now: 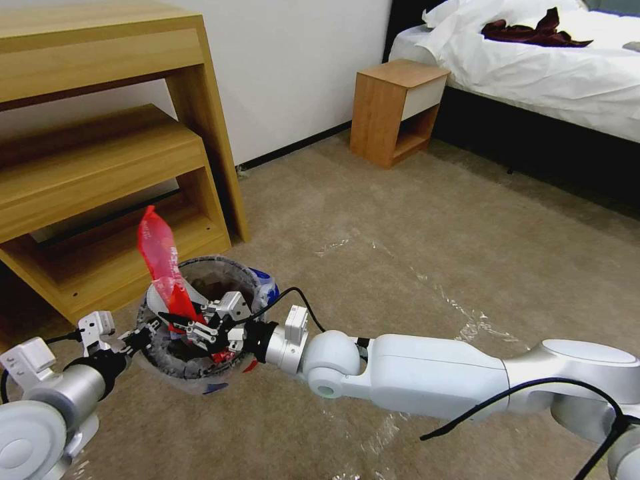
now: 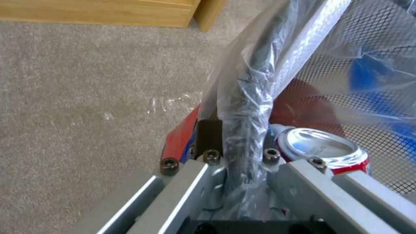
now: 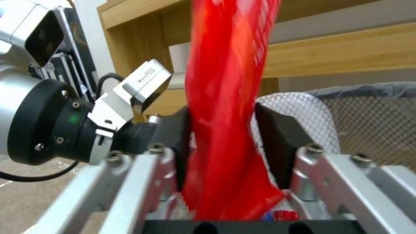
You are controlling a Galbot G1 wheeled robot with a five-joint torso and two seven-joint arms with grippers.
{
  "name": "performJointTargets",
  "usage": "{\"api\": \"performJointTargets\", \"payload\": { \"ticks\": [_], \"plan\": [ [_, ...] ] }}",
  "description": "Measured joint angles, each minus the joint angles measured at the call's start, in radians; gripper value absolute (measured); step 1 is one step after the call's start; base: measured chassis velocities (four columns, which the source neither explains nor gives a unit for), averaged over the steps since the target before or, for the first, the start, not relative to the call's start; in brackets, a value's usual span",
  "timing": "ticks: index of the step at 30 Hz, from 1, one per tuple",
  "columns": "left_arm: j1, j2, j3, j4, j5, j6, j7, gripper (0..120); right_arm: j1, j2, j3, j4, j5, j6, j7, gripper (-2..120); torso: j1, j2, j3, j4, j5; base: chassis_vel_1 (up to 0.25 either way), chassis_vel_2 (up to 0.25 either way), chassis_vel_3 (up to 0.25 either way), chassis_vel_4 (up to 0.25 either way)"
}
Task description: Pick up the trash bin and place the garbage on the floor into it.
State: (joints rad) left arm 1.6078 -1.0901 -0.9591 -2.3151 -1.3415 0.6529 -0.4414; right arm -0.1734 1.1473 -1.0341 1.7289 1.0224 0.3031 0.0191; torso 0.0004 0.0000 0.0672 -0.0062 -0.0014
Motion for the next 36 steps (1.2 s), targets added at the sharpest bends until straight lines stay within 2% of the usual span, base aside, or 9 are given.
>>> {"api": "performJointTargets", "payload": {
  "ticks": [1,3,5,7,9,12,15,30,36],
  "plan": [
    [0.000,0.000,0.000,0.000,0.000,0.000,0.000,1,0.000,0.000,0.000,0.000,0.000,0.000,0.000,45,0.000,0.000,0.000,0.0000,0.0000,0.000,0.000,0.000,0.000],
    [-0.001,-0.001,0.001,0.004,0.000,0.000,0.000,1,-0.002,0.000,0.002,-0.003,-0.003,0.003,-0.003,57,0.000,0.000,0.000,0.0000,0.0000,0.000,0.000,0.000,0.000],
    [-0.001,-0.001,0.001,0.004,0.001,0.000,0.000,1,-0.002,0.000,0.003,-0.003,-0.004,0.004,-0.004,60,0.000,0.000,0.000,0.0000,0.0000,0.000,0.000,0.000,0.000],
    [-0.001,-0.002,0.002,0.006,0.001,0.000,0.000,1,-0.005,0.002,0.004,-0.005,-0.006,0.007,-0.007,70,0.000,0.000,0.000,0.0000,0.0000,0.000,0.000,0.000,0.000],
    [-0.002,-0.002,0.002,0.007,0.001,0.000,0.001,1,-0.005,0.002,0.005,-0.005,-0.006,0.007,-0.007,71,0.000,0.000,0.000,0.0000,0.0000,0.000,0.000,0.000,0.000],
    [-0.003,-0.004,0.004,0.012,0.003,0.000,0.001,1,-0.006,0.002,0.008,-0.006,-0.008,0.010,-0.011,88,0.000,0.000,0.000,0.0000,0.0000,0.000,0.000,0.000,0.000],
    [-0.005,-0.003,0.004,0.015,0.004,0.000,0.001,1,-0.006,0.000,0.010,-0.006,-0.008,0.010,-0.012,93,0.000,0.000,0.000,0.0000,0.0000,0.000,0.000,0.000,0.000],
    [0.001,-0.008,0.004,0.016,0.008,-0.001,0.002,1,-0.021,-0.017,0.055,-0.003,-0.018,0.018,-0.014,93,0.000,0.000,0.000,0.0000,0.0000,0.000,0.000,0.000,0.000],
    [0.004,0.000,-0.012,0.019,0.010,-0.001,0.002,1,-0.050,-0.063,0.222,0.042,0.025,0.005,-0.011,96,0.000,0.000,0.000,0.0000,0.0002,0.000,0.000,0.000,0.000]
  ]
}}
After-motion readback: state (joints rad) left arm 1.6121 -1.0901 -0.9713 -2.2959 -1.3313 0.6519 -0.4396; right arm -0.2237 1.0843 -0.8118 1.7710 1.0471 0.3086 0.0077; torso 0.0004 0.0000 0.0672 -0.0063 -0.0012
